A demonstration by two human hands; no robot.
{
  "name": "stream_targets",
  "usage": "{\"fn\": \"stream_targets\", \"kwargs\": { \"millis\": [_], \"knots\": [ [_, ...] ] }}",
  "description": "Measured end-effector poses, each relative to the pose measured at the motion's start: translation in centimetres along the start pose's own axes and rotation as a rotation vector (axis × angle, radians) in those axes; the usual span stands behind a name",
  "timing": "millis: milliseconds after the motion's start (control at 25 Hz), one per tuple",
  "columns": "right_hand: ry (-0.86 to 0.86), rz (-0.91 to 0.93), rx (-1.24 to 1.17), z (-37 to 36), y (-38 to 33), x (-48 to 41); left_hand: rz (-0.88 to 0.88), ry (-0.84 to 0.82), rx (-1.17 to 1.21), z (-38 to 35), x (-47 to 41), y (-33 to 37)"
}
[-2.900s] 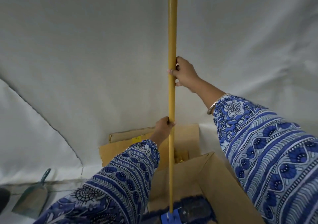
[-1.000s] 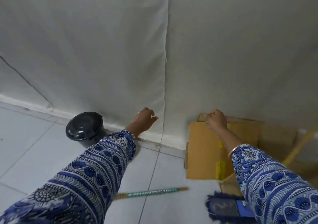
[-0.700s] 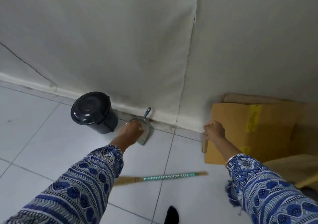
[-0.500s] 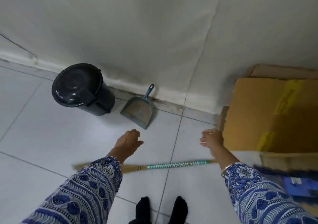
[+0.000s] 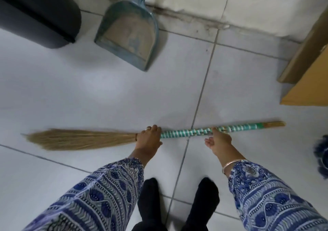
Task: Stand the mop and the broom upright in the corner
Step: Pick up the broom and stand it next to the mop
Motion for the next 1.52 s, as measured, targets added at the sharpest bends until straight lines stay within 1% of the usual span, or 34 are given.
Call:
{"fn": "stream_targets", "kwargs": {
  "millis": [120,200,360,480,560,680,800,960,1120,1280,1320,1520],
  "knots": [
    [-0.008,-0.002,-0.057,-1.0,-0.3,-2.0,-0.025,0.033,-0.085,-1.9,-1.2,0.0],
    [0.018,0.026,-0.099,-1.1,-0.2,-1.8,-0.03,0.052,-0.08,-2.1,-1.2,0.0],
    [0.022,0.107,-0.12,-0.3,-0.9,4.1,0.002,0.067,0.007,1.1,1.6,1.1],
    [-0.018,0.245,-0.083,1.6,-2.8,13.8,0.027,0.092,0.075,7.1,6.0,3.2],
    [-0.061,0.357,-0.062,2.9,-4.4,21.0,0.048,0.138,0.146,11.7,8.8,5.0],
    [-0.133,0.559,-0.057,6.8,-7.4,35.2,0.044,0.249,0.219,21.7,15.0,9.9],
    [-0.125,0.755,-0.034,11.8,-9.4,47.6,-0.006,0.308,0.23,30.3,20.3,15.3],
    [-0.083,0.954,-0.124,22.8,-10.3,61.9,-0.2,0.358,0.206,40.4,27.3,25.7],
    [-0.089,1.094,-0.23,35.6,-10.1,71.0,-0.327,0.455,0.17,45.4,32.1,37.3],
    [-0.022,1.246,-0.305,50.4,-8.2,75.1,-0.487,0.527,0.122,45.3,35.8,51.5],
    [0.0,1.281,-0.327,55.1,-7.5,75.5,-0.539,0.55,0.11,44.7,36.7,56.1],
    [0.13,1.373,-0.37,72.3,-5.5,75.6,-0.646,0.561,0.098,40.4,39.2,73.5]
  ]
}}
Point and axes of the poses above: each hand's wrist, its own x-axis away from the middle knuckle, its own z-axis out of the back of the hand, y = z × x, the point moved 4 cm from there along -x, towards the middle knuckle, and after that the axes turned 15 degrees about -z, right-handed, at the moved point
